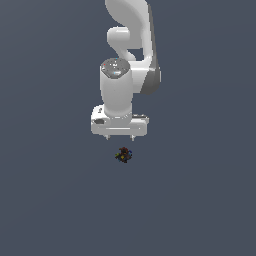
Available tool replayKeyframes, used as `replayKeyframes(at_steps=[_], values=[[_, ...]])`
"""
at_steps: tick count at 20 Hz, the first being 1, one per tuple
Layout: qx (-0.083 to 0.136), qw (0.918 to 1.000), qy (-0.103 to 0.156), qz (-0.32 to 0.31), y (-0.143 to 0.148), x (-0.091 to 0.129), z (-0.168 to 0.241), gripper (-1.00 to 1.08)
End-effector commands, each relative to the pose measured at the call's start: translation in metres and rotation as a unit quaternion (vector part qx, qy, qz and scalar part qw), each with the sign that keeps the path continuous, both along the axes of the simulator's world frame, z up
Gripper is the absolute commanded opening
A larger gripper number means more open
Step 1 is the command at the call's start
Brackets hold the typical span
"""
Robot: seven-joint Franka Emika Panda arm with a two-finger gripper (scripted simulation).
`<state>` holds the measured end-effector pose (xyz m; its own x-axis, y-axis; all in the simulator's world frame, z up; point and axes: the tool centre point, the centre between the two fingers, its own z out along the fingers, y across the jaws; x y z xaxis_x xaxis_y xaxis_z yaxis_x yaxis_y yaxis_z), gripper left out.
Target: Pick up the object and move it to a goal position.
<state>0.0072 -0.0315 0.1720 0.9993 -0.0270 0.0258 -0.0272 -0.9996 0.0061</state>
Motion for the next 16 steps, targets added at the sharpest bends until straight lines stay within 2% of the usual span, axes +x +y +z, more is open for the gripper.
replayKeyframes(at_steps=[1, 10, 16], values=[[0.0, 1.0, 0.0, 0.0, 0.0, 0.0, 0.0, 1.0], [-0.012, 0.9998, -0.012, 0.007, -0.021, 0.005, 0.007, 1.0], [-0.012, 0.9998, -0.012, 0.009, -0.021, 0.005, 0.007, 1.0]])
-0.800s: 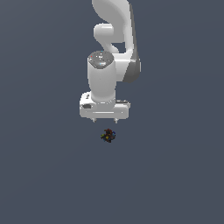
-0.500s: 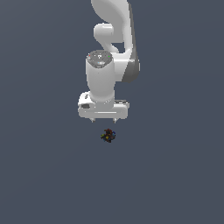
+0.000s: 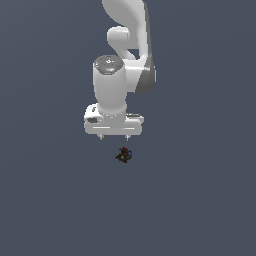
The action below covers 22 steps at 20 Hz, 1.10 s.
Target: Pick up the object and move it to a goal position.
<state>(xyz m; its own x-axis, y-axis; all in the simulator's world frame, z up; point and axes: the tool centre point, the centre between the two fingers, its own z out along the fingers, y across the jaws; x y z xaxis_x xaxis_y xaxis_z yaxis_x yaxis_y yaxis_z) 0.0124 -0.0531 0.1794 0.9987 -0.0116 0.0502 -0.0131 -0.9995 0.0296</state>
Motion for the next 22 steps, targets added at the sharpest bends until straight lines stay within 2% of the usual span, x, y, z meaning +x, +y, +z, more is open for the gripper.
replayKeyframes(at_steps=[1, 7, 13, 17, 22], values=[[0.0, 1.0, 0.001, 0.004, 0.0, 0.0, -0.001, 1.0], [-0.002, 0.9994, 0.003, 0.034, 0.001, 0.0, -0.006, 1.0], [-0.005, 0.996, 0.008, 0.089, 0.003, 0.0, -0.017, 1.0], [-0.007, 0.99, 0.012, 0.14, 0.005, -0.001, -0.026, 1.0], [-0.008, 0.9771, 0.018, 0.212, 0.008, -0.002, -0.039, 1.0]])
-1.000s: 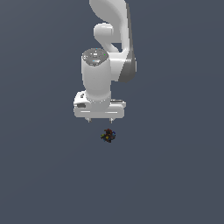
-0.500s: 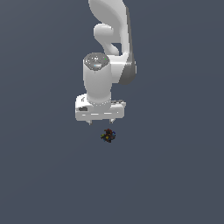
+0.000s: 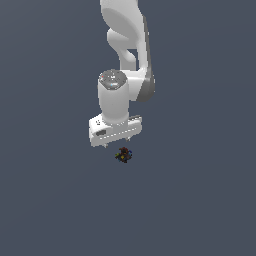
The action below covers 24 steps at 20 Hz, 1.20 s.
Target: Pick up the object and move it to a goal position.
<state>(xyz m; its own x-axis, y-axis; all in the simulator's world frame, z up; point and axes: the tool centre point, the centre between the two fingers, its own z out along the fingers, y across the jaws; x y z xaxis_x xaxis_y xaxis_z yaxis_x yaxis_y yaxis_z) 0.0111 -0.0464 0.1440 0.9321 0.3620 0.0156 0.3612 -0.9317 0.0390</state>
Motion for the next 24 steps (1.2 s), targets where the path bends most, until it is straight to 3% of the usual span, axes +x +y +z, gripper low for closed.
replayKeyframes(at_steps=[1, 10, 24], values=[[0.0, 0.9993, 0.003, 0.037, 0.002, 0.0, -0.007, 1.0], [0.001, 0.9858, 0.012, 0.167, 0.008, -0.002, -0.03, 1.0], [0.007, 0.9431, 0.018, 0.332, 0.017, -0.005, -0.058, 1.0]])
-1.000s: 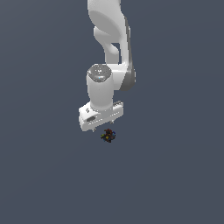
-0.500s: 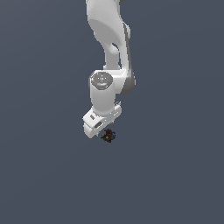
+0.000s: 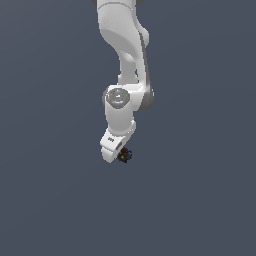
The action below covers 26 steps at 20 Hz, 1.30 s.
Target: Pick up the object and move it to a goal position.
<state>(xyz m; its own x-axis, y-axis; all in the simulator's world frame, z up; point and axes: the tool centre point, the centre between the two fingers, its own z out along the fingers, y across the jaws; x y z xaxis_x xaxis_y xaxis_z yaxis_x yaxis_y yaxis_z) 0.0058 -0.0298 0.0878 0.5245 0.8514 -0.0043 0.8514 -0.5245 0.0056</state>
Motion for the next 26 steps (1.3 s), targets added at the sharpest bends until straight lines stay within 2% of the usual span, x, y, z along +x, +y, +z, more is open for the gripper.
replayKeyframes(at_steps=[1, 7, 14, 26], values=[[0.001, 0.9998, 0.001, 0.021, 0.001, 0.0, -0.003, 1.0], [0.003, 0.9988, 0.001, 0.048, 0.003, -0.001, -0.008, 1.0], [0.003, 0.9988, 0.001, 0.049, 0.003, -0.001, -0.011, 1.0], [0.003, 0.9987, 0.001, 0.051, 0.003, -0.002, -0.057, 1.0]])
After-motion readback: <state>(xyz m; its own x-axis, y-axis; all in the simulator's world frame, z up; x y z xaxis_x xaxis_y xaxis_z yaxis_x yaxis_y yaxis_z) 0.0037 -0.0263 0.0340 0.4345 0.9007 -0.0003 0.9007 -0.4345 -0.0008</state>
